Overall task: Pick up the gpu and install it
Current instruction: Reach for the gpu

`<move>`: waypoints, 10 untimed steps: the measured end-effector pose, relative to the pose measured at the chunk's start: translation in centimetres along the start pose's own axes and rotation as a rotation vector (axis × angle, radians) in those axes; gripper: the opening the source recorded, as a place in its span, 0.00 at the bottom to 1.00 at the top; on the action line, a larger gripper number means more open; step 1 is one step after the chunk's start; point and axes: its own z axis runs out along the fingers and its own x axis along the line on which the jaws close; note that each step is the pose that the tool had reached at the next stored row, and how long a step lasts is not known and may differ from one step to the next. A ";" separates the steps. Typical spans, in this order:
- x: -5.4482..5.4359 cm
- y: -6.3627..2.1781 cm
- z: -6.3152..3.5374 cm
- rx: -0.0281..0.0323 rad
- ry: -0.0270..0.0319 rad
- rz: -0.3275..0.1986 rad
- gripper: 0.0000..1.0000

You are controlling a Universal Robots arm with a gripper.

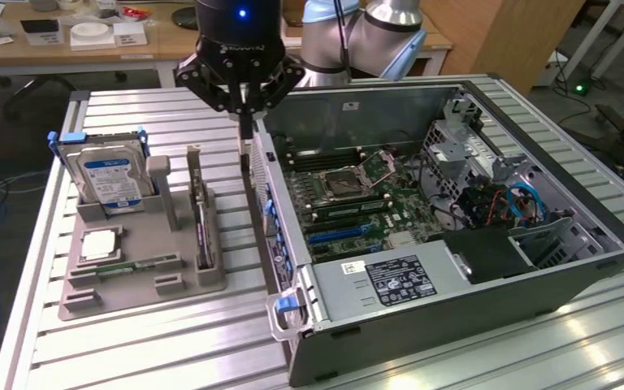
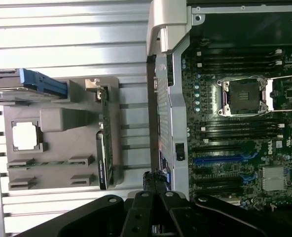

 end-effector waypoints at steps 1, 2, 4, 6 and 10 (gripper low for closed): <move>0.0 -0.02 0.00 0.0000 0.0000 0.000 0.11; 0.1 -0.03 0.00 0.0000 0.0000 0.000 0.11; 0.2 -0.06 -0.01 0.0000 0.0000 0.000 0.11; 0.2 -0.10 -0.01 0.0000 0.0000 0.000 0.11; 0.4 -0.16 -0.02 0.0000 0.0000 0.000 0.11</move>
